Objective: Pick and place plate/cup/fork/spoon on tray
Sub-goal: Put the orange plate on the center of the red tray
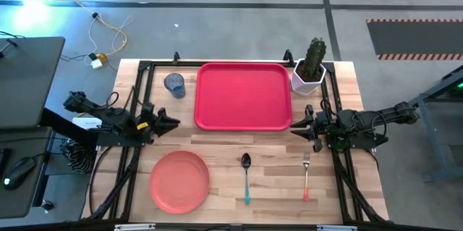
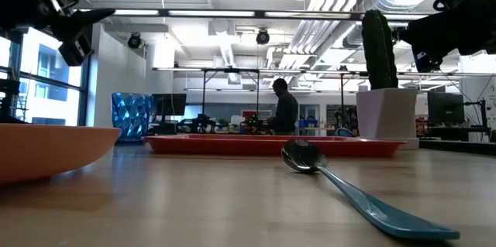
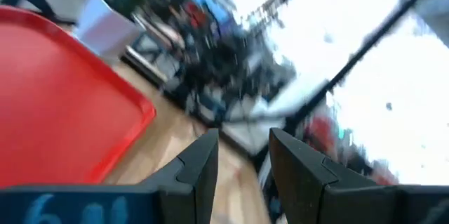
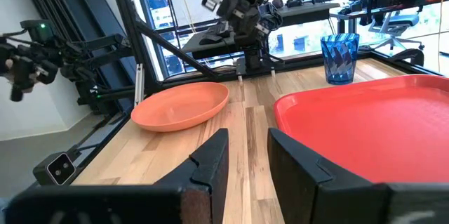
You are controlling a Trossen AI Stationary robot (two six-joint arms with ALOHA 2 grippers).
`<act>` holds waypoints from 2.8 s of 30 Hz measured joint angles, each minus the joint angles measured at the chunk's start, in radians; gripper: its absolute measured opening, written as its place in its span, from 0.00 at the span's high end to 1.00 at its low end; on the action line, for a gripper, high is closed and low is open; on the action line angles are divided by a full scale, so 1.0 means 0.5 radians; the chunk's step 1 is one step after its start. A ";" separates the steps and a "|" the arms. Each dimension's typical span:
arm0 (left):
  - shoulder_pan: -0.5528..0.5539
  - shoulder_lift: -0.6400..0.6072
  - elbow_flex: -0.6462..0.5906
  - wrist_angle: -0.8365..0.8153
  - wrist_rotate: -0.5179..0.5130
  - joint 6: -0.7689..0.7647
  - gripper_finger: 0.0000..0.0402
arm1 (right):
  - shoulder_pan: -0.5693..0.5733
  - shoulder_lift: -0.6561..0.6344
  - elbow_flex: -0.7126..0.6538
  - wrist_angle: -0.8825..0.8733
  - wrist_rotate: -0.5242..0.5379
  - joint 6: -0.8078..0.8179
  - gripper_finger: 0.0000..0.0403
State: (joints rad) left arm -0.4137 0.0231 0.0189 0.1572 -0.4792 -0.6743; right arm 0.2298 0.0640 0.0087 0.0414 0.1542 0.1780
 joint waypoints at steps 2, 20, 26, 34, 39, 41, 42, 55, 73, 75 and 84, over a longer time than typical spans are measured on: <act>0.000 0.001 0.000 0.070 -0.100 -0.042 0.71 | 0.000 0.001 0.000 0.000 0.000 0.000 0.77; -0.001 0.001 0.000 0.338 -0.541 0.068 0.71 | 0.000 0.000 0.000 0.093 0.005 0.635 0.77; 0.000 0.000 0.000 0.343 -0.621 0.109 0.71 | 0.000 0.001 0.000 0.098 0.006 0.793 0.77; -0.001 0.000 0.000 0.310 -0.589 0.115 0.65 | 0.000 0.000 0.006 0.108 0.006 0.785 0.77; -0.001 0.000 0.000 0.325 -0.620 0.121 0.60 | 0.000 0.001 0.013 0.274 0.014 0.801 0.77; 0.000 0.001 0.000 0.376 -0.575 0.169 0.60 | 0.000 0.001 0.013 0.376 0.073 0.914 0.77; 0.000 0.000 0.006 0.392 -0.542 0.195 0.60 | 0.000 0.001 0.014 0.427 0.125 0.980 0.77; 0.000 0.320 0.773 -0.158 -0.214 0.656 0.63 | 0.000 0.001 0.018 0.714 0.441 0.956 0.77; 0.000 1.346 2.045 -2.013 0.146 0.730 0.63 | 0.000 0.004 0.022 1.094 0.441 0.796 0.77; 0.000 1.404 2.045 -2.091 0.223 0.785 0.63 | 0.000 0.004 0.022 1.091 0.441 0.796 0.77; 0.000 1.683 2.044 -2.309 0.324 0.658 0.63 | 0.000 0.005 0.022 1.026 0.446 0.802 0.77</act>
State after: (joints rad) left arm -0.4137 0.8646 1.0409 -0.9974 -0.3174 -0.3454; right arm 0.2298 0.0666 0.0196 0.5542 0.3771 0.5789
